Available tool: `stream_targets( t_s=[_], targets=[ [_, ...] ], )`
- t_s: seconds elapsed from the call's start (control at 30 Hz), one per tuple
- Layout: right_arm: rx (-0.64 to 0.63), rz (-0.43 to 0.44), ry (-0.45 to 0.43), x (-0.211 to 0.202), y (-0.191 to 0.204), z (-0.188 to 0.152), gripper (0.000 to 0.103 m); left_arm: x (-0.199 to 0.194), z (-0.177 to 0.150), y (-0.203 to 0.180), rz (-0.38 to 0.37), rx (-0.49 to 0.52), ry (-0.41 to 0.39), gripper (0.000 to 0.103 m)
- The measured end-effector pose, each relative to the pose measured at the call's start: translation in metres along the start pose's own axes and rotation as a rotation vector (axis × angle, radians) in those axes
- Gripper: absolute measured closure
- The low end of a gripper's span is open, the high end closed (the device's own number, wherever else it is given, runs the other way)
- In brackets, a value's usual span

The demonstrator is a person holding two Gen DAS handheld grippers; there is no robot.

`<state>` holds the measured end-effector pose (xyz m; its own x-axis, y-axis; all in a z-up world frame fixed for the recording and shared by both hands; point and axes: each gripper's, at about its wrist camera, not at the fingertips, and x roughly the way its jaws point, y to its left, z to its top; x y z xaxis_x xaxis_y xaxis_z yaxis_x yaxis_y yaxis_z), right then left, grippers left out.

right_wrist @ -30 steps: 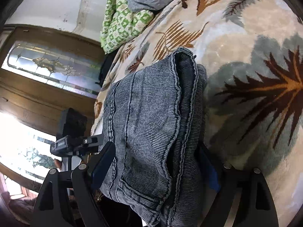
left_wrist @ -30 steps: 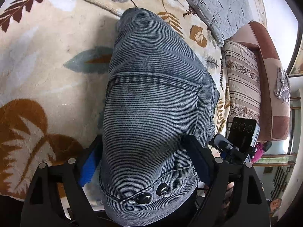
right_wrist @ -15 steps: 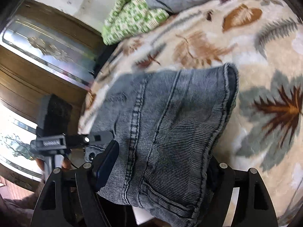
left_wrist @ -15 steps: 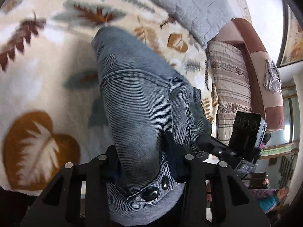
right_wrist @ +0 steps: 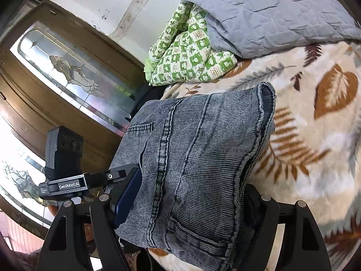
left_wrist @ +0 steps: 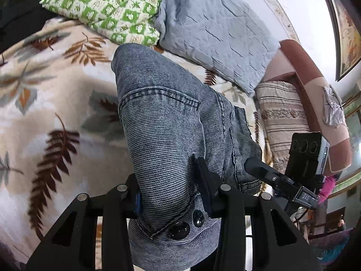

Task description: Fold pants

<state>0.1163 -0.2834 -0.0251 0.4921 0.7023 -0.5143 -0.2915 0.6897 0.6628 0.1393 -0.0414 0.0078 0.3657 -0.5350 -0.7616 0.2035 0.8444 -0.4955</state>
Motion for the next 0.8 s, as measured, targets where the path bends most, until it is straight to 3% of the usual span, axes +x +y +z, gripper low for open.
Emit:
stream_targets(
  t_s=[0.33,0.8],
  targets=[
    [0.008,-0.027,0.006,0.033,-0.019,0.026,0.023,0.034,0.025,0.02,0.05,-0.009,0.006,0.065],
    [0.042,-0.078,0.055,0.074,-0.057,0.019,0.023,0.08,0.028,0.041,0.128,0.004,0.053,0.065]
  ],
)
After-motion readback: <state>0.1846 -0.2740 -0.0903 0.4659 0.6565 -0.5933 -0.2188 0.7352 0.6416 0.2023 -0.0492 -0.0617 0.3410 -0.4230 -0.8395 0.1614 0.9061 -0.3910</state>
